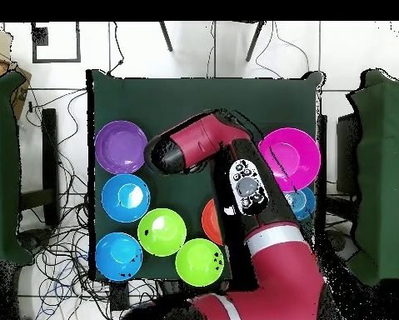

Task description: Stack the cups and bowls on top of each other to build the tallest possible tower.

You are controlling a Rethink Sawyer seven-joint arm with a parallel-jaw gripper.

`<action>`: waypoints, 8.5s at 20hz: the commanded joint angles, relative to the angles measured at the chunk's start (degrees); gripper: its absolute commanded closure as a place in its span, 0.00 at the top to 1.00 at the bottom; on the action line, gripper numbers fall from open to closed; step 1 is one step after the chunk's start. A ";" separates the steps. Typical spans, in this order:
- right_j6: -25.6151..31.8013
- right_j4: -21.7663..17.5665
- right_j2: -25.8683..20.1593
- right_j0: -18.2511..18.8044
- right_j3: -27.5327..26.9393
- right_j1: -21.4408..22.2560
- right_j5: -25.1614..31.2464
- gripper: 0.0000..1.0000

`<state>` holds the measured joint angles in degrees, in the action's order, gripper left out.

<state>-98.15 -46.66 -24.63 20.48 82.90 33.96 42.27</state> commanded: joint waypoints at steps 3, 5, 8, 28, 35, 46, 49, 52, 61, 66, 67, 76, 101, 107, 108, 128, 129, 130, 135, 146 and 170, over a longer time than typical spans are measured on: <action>6.68 2.18 0.05 1.32 6.77 2.38 4.15 1.00; 5.86 2.79 0.00 1.75 7.68 2.18 3.53 1.00; 3.66 3.83 0.20 2.23 8.09 0.94 2.75 1.00; -12.18 2.96 5.76 0.63 3.63 -5.09 -2.76 1.00; -26.94 7.04 12.98 -2.38 -0.47 -9.23 -5.49 1.00; -12.66 9.14 8.78 1.22 5.53 -1.60 1.97 1.00; -9.94 10.25 7.76 1.66 9.12 3.32 3.68 1.00; -11.95 9.44 9.62 -0.05 9.86 5.50 3.80 1.00; -17.10 9.98 12.09 -1.36 13.70 10.32 0.82 1.00; -24.02 13.60 13.47 -0.11 17.45 10.78 -3.59 1.00; -25.52 14.33 13.76 0.07 19.18 10.73 -5.97 1.00; -36.32 21.55 18.82 0.95 30.63 9.89 -24.53 1.00; -25.07 30.94 16.03 12.80 41.58 18.42 -16.76 1.00; -23.74 28.99 13.96 16.81 41.20 14.62 -17.92 1.00; -24.04 28.36 14.20 16.98 40.68 13.62 -18.44 1.00; -23.11 21.97 13.13 22.16 35.34 3.11 -25.10 1.00; -22.41 20.89 13.58 21.90 35.50 3.90 -24.37 1.00; -21.17 19.55 13.99 21.74 35.18 4.83 -23.26 1.00; -20.04 15.57 13.83 22.13 35.68 7.28 -24.20 1.00; -20.66 10.36 11.25 25.43 33.23 4.26 -27.45 1.00; -19.78 5.92 4.92 30.72 31.22 4.24 -26.77 1.00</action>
<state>-123.99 -36.57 -13.44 51.70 118.78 38.55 18.02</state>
